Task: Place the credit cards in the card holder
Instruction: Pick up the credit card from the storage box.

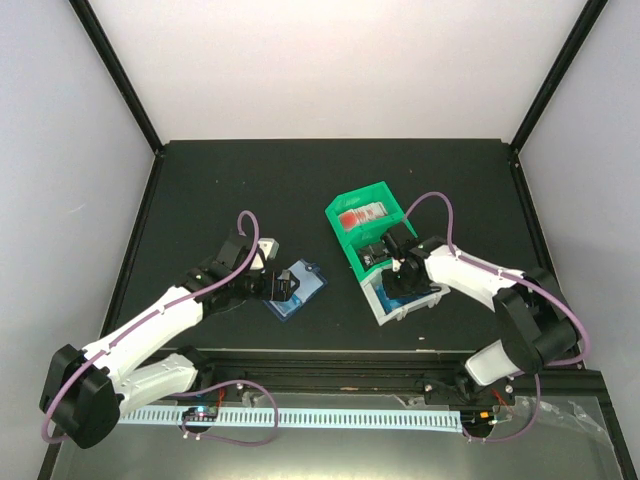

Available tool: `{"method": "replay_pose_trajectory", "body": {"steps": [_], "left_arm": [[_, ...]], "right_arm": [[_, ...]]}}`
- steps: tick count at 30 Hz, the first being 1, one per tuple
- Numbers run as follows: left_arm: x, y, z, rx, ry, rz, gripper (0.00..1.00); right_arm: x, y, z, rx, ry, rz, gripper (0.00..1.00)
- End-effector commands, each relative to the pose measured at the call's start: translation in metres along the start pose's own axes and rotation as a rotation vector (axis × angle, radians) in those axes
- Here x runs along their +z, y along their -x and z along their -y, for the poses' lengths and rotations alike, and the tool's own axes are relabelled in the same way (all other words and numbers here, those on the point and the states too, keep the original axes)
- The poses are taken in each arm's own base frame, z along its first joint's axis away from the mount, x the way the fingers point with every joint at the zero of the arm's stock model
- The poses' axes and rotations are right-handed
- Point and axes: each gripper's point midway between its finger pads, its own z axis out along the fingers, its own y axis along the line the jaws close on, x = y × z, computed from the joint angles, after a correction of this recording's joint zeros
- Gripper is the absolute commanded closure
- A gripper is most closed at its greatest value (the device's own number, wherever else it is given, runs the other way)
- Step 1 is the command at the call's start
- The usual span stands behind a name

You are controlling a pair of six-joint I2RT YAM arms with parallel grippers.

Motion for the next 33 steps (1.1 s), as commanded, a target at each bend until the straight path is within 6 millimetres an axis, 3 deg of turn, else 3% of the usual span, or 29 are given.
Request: {"method": "replay_pose_trajectory", "body": {"steps": [1, 7, 13, 24, 33], "left_arm": [[-0.012, 0.018, 0.007, 0.033, -0.004, 0.039, 0.01], [-0.010, 0.015, 0.005, 0.034, 0.008, 0.027, 0.01], [-0.009, 0.012, 0.002, 0.025, 0.017, 0.019, 0.01], [-0.009, 0.008, 0.000, 0.004, 0.016, 0.025, 0.01], [-0.009, 0.005, -0.001, -0.006, 0.017, 0.021, 0.01]], "right_arm": [[0.005, 0.011, 0.000, -0.013, -0.011, 0.015, 0.62], [0.010, 0.006, 0.004, -0.022, -0.035, -0.008, 0.66], [-0.001, 0.007, -0.016, -0.028, 0.079, -0.006, 0.80], [-0.027, -0.004, -0.038, 0.001, 0.221, -0.030, 0.80], [-0.032, -0.014, -0.045, 0.026, 0.280, -0.059, 0.80]]}}
